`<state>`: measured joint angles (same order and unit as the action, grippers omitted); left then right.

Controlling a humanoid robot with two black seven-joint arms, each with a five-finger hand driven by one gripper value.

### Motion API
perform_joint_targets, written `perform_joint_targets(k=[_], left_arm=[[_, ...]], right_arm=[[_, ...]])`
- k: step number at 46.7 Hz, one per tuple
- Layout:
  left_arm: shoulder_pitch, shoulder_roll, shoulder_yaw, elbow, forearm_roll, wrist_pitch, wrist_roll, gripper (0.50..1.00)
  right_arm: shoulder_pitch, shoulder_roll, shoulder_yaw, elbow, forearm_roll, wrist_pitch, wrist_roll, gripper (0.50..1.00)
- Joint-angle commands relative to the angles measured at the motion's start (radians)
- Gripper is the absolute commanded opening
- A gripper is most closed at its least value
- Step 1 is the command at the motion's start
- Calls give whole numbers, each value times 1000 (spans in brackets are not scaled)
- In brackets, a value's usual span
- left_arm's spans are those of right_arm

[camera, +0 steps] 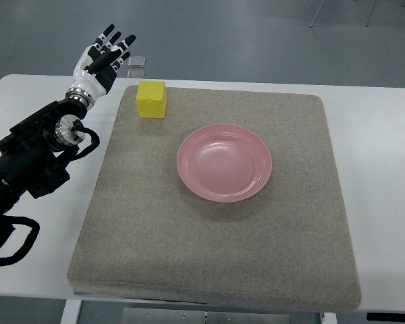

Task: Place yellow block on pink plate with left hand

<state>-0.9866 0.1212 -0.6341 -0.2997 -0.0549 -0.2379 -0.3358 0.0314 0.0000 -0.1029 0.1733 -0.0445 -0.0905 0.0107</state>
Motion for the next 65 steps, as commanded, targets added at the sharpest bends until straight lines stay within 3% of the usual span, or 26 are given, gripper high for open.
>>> perform_joint_targets(k=[1,17,29,40,49,60,65], left_arm=[[-11,0,1,-1,1,11,4,984],[-63,20,40,-3,20,42,15,984],[-122,55,235,-3,20,49,15,981],[-179,98,370,-53,29,88,21,979],[-207,107,493,-111,58,175,21,977],[-264,163,633,-248,318,167,21,979],[-270,175,636,-254,450,173,21,964]], right_arm=[[-1,0,0,0,0,0,0,924],[-1,0,-1,0,0,0,0,924],[-1,0,0,0,0,0,0,924],[-1,0,0,0,0,0,0,924],[-1,0,0,0,0,0,0,924],[-1,0,0,0,0,0,0,924],[1,0,0,0,0,0,0,924]])
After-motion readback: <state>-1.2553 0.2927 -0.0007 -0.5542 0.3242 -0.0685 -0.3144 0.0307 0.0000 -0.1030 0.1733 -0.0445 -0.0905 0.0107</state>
